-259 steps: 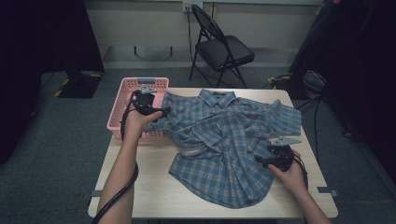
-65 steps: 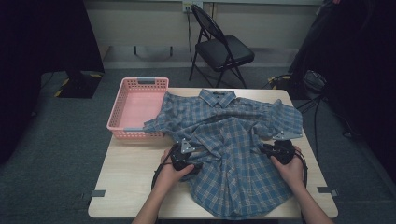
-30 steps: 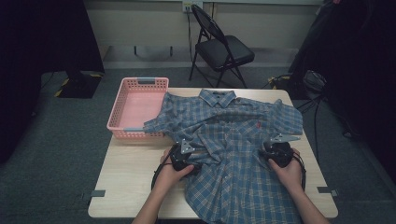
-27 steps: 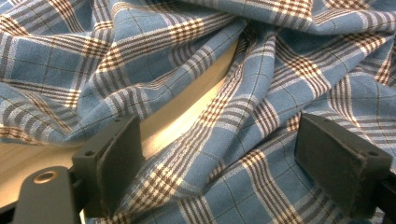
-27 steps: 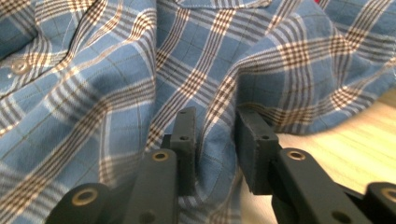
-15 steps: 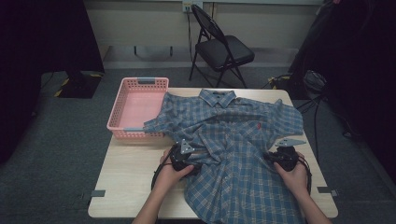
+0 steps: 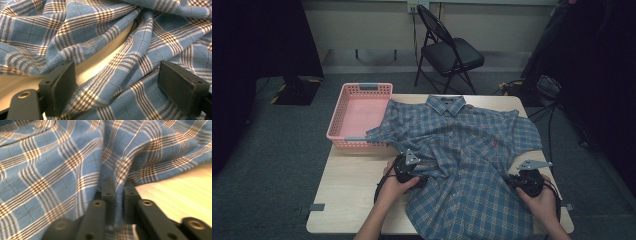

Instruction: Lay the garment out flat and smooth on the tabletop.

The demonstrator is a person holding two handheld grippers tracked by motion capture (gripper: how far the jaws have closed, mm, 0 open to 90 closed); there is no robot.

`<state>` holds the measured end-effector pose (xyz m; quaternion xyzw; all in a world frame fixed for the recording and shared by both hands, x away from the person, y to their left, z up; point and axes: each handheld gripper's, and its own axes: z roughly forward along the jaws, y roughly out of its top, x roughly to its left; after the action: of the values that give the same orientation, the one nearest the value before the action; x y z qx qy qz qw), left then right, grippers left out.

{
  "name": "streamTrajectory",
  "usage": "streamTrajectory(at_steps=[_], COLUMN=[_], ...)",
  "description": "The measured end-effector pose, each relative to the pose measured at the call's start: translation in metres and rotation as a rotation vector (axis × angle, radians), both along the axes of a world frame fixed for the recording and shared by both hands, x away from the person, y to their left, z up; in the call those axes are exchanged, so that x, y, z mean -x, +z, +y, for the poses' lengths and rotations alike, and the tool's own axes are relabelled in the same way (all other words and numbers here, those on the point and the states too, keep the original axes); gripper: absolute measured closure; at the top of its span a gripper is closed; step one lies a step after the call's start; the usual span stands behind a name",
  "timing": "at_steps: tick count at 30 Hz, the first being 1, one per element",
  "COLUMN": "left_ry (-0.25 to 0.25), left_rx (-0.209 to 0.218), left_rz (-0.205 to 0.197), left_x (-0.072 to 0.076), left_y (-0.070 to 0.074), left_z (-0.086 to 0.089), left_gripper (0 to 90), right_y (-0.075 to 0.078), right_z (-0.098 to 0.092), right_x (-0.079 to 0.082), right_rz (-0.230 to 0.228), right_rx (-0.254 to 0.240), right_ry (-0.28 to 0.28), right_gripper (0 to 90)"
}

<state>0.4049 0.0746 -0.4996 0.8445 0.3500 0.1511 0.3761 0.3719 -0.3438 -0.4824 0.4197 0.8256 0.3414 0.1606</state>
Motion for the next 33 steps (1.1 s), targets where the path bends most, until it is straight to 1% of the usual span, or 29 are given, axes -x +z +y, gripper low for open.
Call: streamTrajectory(at_steps=[1,2,3,5,6,7,9,10,13,14,17,19,21,24,27,31,33], left_ry=[0.000,0.000,0.000,0.000,-0.001,0.000,0.000,0.000,0.000,0.000,-0.001,0.000,0.002,0.002,0.002,0.003,0.003], left_rx=[-0.001,-0.001,-0.001,-0.001,-0.001,-0.001,-0.001,0.000,0.000,-0.001,-0.001,0.000,0.000,0.000,0.000,0.000,0.000], left_rz=[-0.001,0.000,-0.001,0.000,0.000,0.000,-0.001,0.000,0.000,-0.001,-0.001,0.000,-0.001,0.000,0.000,0.000,0.000], left_x=[0.000,0.000,0.000,0.000,0.000,0.000,0.000,0.000,0.000,0.000,0.000,0.000,0.000,0.000,0.000,0.001,0.001], left_y=[0.000,0.000,0.000,0.000,0.000,0.000,0.000,0.000,0.000,0.000,0.000,0.000,0.000,0.000,0.000,0.000,0.000], left_z=[0.000,0.000,0.000,0.000,0.000,0.000,0.000,0.000,0.000,0.000,0.000,0.000,0.000,0.000,0.000,0.000,0.000], left_gripper=[14.7,14.6,14.7,14.7,14.6,14.7,14.6,14.7,14.7,14.6,14.7,14.7,14.7,14.7,14.7,14.7,14.7], right_y=[0.001,0.003,0.006,0.012,0.015,0.017,0.018,0.016,0.009,0.006,-0.001,-0.003,-0.005,-0.004,-0.004,-0.002,-0.001], right_z=[0.000,0.000,0.001,0.003,0.005,0.006,0.011,0.013,0.018,0.019,0.019,0.018,0.016,0.013,0.009,0.004,0.001], right_x=[0.000,0.000,-0.001,-0.004,-0.006,-0.010,-0.019,-0.024,-0.038,-0.042,-0.049,-0.050,-0.049,-0.042,-0.032,-0.015,-0.009], right_rz=[-0.019,-0.042,-0.072,-0.114,-0.133,-0.141,-0.143,-0.139,-0.110,-0.104,-0.082,-0.066,-0.055,-0.043,-0.036,-0.018,-0.018], right_rx=[-0.012,-0.011,-0.009,-0.028,-0.029,-0.029,-0.020,-0.010,0.010,0.026,0.032,0.036,0.026,0.014,0.006,0.009,0.012], right_ry=[-0.008,-0.024,-0.037,-0.049,-0.055,-0.060,-0.072,-0.073,-0.081,-0.084,-0.081,-0.074,-0.062,-0.051,-0.035,-0.013,-0.009], right_gripper=[70.4,64.4,61.8,59.7,59.5,59.7,61.3,63.1,66.6,69.5,79.2,84.2,86.9,87.6,87.6,87.5,86.6])
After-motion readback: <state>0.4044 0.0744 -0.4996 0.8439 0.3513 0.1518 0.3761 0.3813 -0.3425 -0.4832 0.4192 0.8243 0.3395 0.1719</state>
